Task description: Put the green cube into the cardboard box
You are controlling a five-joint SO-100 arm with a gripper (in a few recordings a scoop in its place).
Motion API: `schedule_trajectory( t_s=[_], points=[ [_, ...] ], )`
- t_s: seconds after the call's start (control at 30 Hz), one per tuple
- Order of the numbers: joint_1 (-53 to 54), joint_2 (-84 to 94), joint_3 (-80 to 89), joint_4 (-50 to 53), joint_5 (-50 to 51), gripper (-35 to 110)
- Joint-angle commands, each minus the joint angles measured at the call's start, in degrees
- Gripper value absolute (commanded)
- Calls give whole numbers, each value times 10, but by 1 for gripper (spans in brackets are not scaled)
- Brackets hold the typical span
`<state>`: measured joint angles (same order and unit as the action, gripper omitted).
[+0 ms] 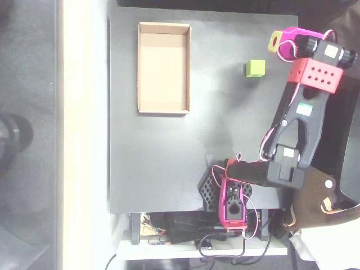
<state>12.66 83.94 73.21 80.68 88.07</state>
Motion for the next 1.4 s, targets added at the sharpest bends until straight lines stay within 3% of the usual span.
schedule_trajectory(
  t_s=[0.0,0.57,1.37],
  points=[
    [4,-14,-13,3,1,37],
    [-83,-59,4,3,0,42],
    [-73,-155,45,-17,0,42]
  ],
)
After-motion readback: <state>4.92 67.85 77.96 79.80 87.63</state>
